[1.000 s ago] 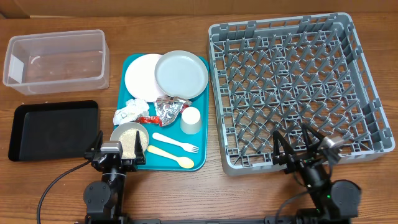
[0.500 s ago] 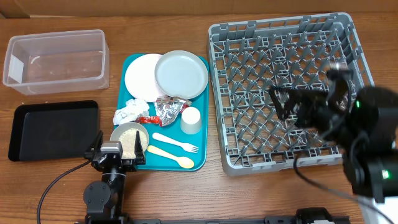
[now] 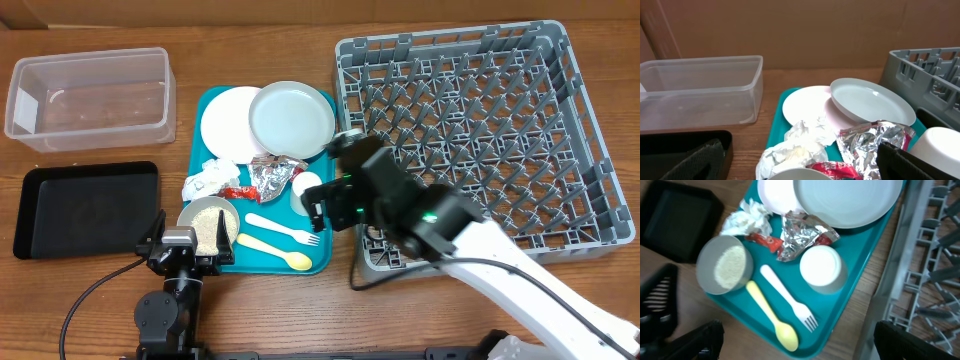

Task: Sort waste into correct bins and load items into the dishwasher rack
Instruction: 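Move the right gripper over the teal tray to the white cup, then grasp the white cup with the right gripper and lift it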

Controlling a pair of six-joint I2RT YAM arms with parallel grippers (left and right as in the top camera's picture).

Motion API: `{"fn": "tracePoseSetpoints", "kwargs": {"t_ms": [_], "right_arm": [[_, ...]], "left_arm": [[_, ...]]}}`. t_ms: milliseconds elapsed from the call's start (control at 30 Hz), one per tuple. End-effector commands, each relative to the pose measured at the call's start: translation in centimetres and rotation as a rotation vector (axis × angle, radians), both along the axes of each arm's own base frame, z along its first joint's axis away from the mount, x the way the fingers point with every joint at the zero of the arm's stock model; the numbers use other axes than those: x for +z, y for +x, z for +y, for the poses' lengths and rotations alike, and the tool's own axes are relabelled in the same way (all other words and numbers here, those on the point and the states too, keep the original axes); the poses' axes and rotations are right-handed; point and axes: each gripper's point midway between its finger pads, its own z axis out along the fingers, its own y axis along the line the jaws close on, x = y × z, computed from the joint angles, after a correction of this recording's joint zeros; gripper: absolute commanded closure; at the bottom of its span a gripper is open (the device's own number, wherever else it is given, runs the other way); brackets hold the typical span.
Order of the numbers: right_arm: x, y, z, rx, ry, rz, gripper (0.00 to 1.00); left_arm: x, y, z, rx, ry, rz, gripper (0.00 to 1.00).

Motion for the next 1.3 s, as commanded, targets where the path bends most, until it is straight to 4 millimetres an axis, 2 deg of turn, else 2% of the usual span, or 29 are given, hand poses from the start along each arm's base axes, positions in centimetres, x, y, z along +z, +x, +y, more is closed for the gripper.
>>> {"fn": "tracePoseSetpoints", "kwargs": {"t_ms": [0, 33, 133, 167, 233, 333, 433, 567, 733, 967, 1100, 1267], "right_arm": [[-1.4, 2.6, 0.2, -0.061, -0.074, -0.035, 0.0], [-2.0, 3.6, 0.6, -0.061, -0.088, -0.02, 0.0], [-2.0, 4.9, 2.3, -0.006, -0.071, -0.005, 0.01], [-2.2, 5.1, 2.9, -0.002, -0.071, -0.001, 0.05], [-3.2, 5.6, 3.4, -0.001, -0.078, 0.006, 0.11], [-5.4, 6.6, 3.7, -0.009, -0.095, 0.031, 0.12], [-7.4, 6.2, 4.4, 0.012, -0.114, 0.067, 0.12], [-8.9, 6.7, 4.7, 0.041, -0.14, 0.061, 0.12], [-9.9, 6.7, 4.6, 0.04, -0.162, 0.078, 0.13], [-11.5, 5.5, 4.6, 0.059, -0.202, 0.124, 0.13], [-13.4, 5.3, 4.6, 0.064, -0.229, 0.154, 0.15], [-13.5, 5.6, 4.9, 0.064, -0.221, 0.144, 0.19]], "left_arm": [[0.0, 0.0, 0.1, 0.005, -0.009, -0.005, 0.0], [0.0, 0.0, 0.1, 0.005, -0.009, -0.005, 0.0], [0.0, 0.0, 0.1, 0.005, -0.009, -0.005, 0.0], [0.0, 0.0, 0.1, 0.005, -0.009, -0.005, 0.0], [0.0, 0.0, 0.1, 0.005, -0.009, -0.005, 0.0], [0.0, 0.0, 0.1, 0.005, -0.009, -0.005, 0.0], [0.0, 0.0, 0.1, 0.005, -0.009, -0.005, 0.0], [0.0, 0.0, 0.1, 0.005, -0.009, -0.005, 0.0], [0.0, 0.0, 0.1, 0.005, -0.009, -0.005, 0.0], [0.0, 0.0, 0.1, 0.005, -0.009, -0.005, 0.0], [0.0, 0.0, 0.1, 0.005, -0.009, -0.005, 0.0], [0.0, 0.0, 0.1, 0.005, -0.009, -0.005, 0.0]]}}
